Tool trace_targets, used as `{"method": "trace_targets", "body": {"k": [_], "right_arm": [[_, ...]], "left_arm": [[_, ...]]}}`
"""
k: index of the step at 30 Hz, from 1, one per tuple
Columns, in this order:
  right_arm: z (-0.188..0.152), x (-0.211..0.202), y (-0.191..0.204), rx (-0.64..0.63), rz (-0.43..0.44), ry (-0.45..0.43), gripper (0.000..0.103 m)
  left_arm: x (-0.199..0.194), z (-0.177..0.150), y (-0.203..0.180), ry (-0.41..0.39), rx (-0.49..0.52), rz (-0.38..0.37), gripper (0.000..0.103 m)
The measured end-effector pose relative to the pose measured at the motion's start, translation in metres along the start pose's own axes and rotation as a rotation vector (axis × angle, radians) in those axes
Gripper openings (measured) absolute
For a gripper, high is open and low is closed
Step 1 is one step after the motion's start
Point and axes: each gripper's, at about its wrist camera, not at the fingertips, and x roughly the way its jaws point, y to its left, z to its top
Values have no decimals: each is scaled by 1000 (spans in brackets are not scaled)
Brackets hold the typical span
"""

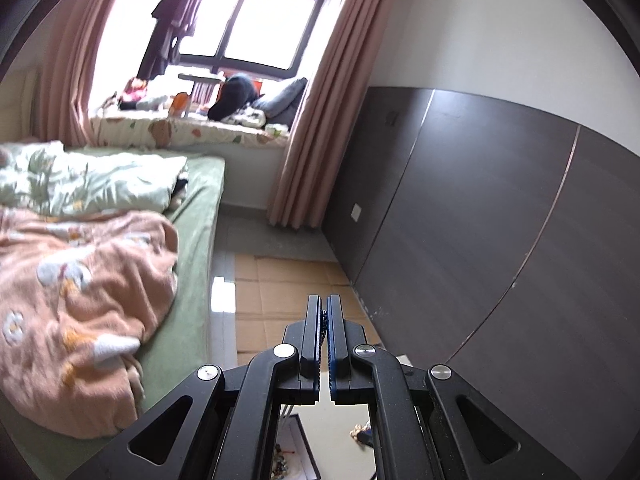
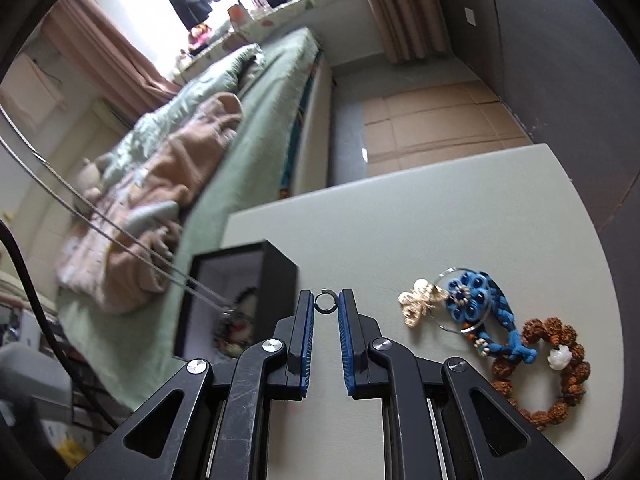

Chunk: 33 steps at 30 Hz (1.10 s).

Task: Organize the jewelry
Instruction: 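Carry the silver chain over the black box and open the left gripper, then move the left gripper back to the blue flower pendant on the silver hoop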

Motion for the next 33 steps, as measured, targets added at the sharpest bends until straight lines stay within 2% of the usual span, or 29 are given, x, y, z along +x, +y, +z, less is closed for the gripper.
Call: {"method": "trace_targets", "body": {"k": [7,12,13,17,18,19,20,22,23,25,31,33], "right_arm": [[6,-3,13,7,79,-49,14],[10,2,25,15,122,-73,14],[10,4,29,12,128,-75,14],[10,14,42,-6,167,-69,14],[10,18,46,-12,167,-63,14],[11,23,50,-18,167,-55,14],[11,27,53,-21,167,-46,14],[12,37,58,-25,159,-30,14],[13,42,60,-26,155,-21,14],[16,52,63,-27,143,-6,14],[19,79,68,-21,82,56,14],[21,84,69,-25,38,61,15]], "left_arm": [[45,-59,41,123,-142,10,2],[86,-101,61,273,-210,31,2],[96,-109,67,325,-235,36,2],[111,-117,81,427,-309,34,5],[111,-116,83,425,-312,37,9],[110,-114,84,418,-311,43,24],[107,-111,86,405,-310,54,49],[100,-106,91,364,-319,69,75],[96,-101,95,333,-326,71,79],[93,-97,99,321,-326,79,79],[96,-93,113,337,-336,117,79],[97,-95,113,337,-334,123,79]]}}
